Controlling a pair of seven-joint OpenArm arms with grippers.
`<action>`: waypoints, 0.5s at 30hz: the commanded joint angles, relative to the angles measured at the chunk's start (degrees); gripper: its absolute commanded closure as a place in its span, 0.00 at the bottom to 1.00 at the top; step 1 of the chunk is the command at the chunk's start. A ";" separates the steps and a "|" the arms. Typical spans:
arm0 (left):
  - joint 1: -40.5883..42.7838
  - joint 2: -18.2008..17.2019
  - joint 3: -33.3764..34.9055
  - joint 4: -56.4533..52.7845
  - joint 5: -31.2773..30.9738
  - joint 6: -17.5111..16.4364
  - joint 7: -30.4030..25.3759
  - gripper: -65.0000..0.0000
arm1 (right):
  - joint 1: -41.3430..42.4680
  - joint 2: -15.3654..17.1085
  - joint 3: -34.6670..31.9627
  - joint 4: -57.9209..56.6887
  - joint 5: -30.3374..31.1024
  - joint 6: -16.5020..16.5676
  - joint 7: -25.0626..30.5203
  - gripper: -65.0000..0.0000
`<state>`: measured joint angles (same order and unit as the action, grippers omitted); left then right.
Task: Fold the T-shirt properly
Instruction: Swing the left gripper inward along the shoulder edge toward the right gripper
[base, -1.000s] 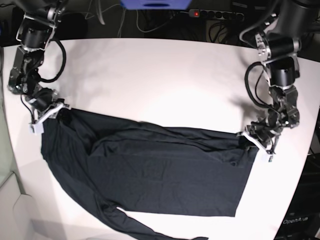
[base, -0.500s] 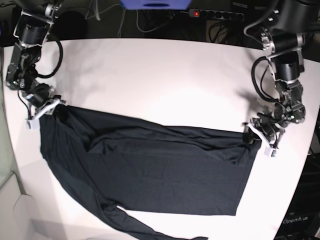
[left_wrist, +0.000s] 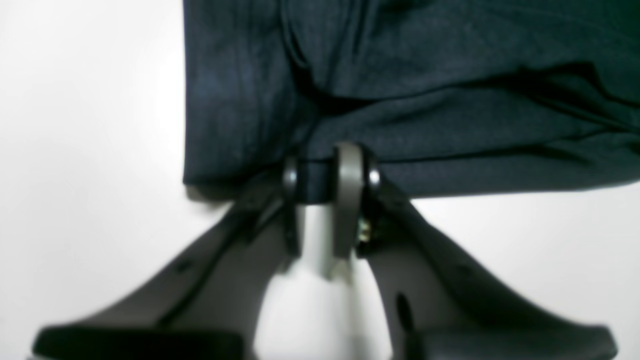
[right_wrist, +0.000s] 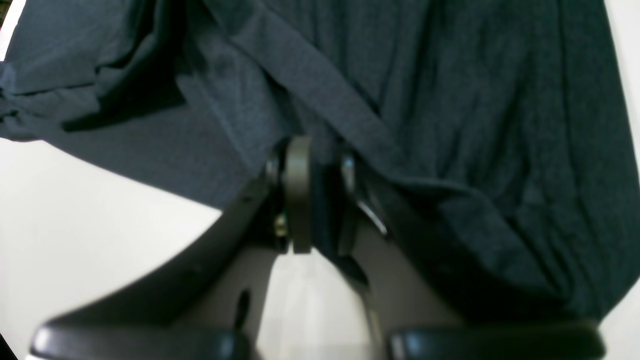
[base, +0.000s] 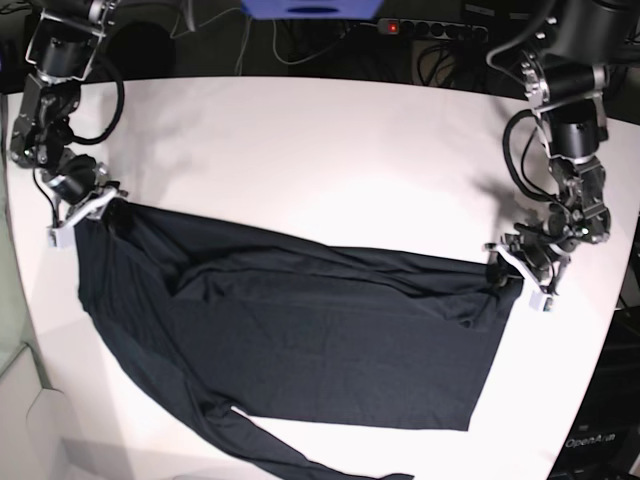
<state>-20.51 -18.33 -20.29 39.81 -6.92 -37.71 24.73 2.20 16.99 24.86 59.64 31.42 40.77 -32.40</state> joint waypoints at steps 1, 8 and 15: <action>1.66 -0.44 1.88 -0.91 6.35 1.63 9.69 0.85 | -1.36 0.46 -0.03 -0.43 -4.56 -0.77 -5.36 0.90; 4.21 -0.44 5.74 -0.21 9.42 1.54 13.03 0.86 | -3.03 0.63 -0.03 -0.34 -4.56 -0.77 -5.36 0.90; 8.69 -1.76 5.74 -0.03 9.51 1.27 13.20 0.86 | -4.61 1.16 -0.03 -0.25 -4.56 -0.77 -5.36 0.90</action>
<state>-15.90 -20.01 -15.53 42.19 -8.25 -37.67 20.80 -0.99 17.47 25.02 60.12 33.52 41.98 -30.79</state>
